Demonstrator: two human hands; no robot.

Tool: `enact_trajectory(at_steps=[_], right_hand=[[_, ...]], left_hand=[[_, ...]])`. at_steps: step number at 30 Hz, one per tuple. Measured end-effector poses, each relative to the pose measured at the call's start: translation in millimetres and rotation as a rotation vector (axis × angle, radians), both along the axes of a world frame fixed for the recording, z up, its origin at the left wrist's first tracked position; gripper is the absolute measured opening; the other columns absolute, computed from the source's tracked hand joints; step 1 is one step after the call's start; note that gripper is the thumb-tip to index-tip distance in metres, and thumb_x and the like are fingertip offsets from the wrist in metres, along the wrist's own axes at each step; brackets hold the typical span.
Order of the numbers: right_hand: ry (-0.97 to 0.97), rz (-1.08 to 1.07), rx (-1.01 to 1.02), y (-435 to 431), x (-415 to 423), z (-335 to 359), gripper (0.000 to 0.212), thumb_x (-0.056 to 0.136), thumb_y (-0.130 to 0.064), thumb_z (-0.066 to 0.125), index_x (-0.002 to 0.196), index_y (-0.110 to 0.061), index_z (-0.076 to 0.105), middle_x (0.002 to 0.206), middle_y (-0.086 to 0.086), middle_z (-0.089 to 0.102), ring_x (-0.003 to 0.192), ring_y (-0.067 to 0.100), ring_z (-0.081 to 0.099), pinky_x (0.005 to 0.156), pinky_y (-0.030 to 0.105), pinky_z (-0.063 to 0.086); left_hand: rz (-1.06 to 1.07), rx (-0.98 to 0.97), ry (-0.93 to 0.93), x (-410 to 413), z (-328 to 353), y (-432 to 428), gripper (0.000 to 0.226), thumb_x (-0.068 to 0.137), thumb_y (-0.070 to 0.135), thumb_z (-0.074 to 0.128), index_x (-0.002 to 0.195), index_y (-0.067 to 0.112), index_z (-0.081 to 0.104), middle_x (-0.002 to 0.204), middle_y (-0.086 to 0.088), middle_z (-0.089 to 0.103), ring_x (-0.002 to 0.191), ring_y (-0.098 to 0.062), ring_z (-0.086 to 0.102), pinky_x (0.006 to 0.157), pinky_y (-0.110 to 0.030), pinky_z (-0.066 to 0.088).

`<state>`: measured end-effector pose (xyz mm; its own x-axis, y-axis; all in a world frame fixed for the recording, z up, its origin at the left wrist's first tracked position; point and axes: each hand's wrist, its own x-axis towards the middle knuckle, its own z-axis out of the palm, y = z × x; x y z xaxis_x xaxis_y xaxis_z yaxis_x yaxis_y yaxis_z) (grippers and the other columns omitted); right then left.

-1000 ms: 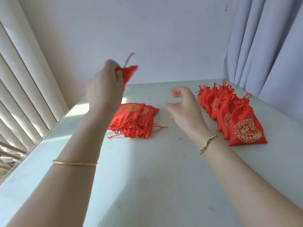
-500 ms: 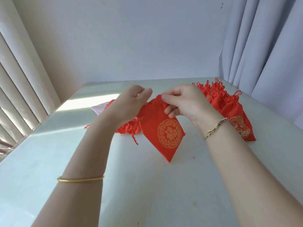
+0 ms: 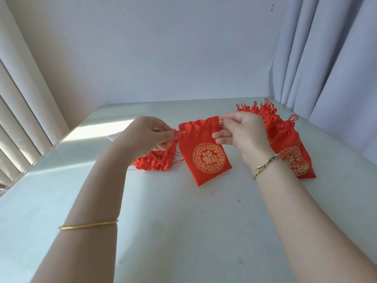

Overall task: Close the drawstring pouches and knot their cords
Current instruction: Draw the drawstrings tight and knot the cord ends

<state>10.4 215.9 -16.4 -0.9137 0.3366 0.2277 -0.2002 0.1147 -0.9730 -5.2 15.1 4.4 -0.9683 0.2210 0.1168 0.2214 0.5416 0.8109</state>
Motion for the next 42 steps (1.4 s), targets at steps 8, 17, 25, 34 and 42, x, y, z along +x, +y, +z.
enact_trajectory(at_steps=[8, 17, 25, 34, 42], right_hand=[[-0.055, -0.022, 0.3, 6, 1, -5, 0.016, 0.092, -0.012, 0.052, 0.078, -0.007, 0.054, 0.06, 0.011, 0.063, 0.038, 0.011, 0.057, 0.036, 0.018, 0.04], [-0.189, 0.047, -0.067, 11, 4, 7, 0.03, 0.095, -0.03, 0.049, 0.069, -0.015, 0.052, 0.042, -0.004, 0.057, 0.032, 0.005, 0.044, 0.036, 0.014, 0.035], [-0.287, 0.122, -0.554, 14, 2, 9, 0.032, 0.096, -0.03, 0.047, 0.066, -0.018, 0.045, 0.038, -0.007, 0.048, 0.028, 0.003, 0.036, 0.032, 0.01, 0.027], [-0.149, 0.056, -0.675, 21, 4, 25, 0.033, 0.098, -0.027, 0.04, 0.066, -0.02, 0.04, 0.036, -0.009, 0.044, 0.027, 0.002, 0.032, 0.031, 0.01, 0.024], [-0.03, 0.214, -0.384, 2, 18, 43, 0.03, 0.094, -0.028, 0.05, 0.066, -0.018, 0.05, 0.047, -0.005, 0.053, 0.035, 0.007, 0.04, 0.038, 0.014, 0.032]], left_hand=[[0.204, 0.056, 0.112, -7, -5, -6, 0.005, 0.083, 0.021, 0.068, 0.081, 0.017, 0.072, 0.072, 0.0, 0.067, 0.062, -0.017, 0.059, 0.087, -0.048, 0.053], [0.286, 0.184, 0.163, -11, -4, -12, 0.018, 0.091, 0.024, 0.058, 0.077, 0.017, 0.067, 0.072, 0.003, 0.06, 0.059, -0.011, 0.051, 0.063, -0.026, 0.051], [0.424, 0.159, 0.173, -14, -9, -11, 0.036, 0.093, 0.023, 0.047, 0.059, 0.015, 0.057, 0.055, 0.002, 0.049, 0.06, -0.023, 0.048, 0.055, -0.027, 0.037], [0.458, 0.739, 0.092, -13, 9, -13, 0.034, 0.093, 0.022, 0.044, 0.059, 0.017, 0.046, 0.057, 0.004, 0.046, 0.052, -0.008, 0.045, 0.061, -0.026, 0.046], [-0.12, 1.008, -0.132, 9, 31, 11, 0.038, 0.101, 0.03, 0.034, 0.067, 0.016, 0.046, 0.063, 0.002, 0.062, 0.065, -0.014, 0.066, 0.079, -0.034, 0.055]])
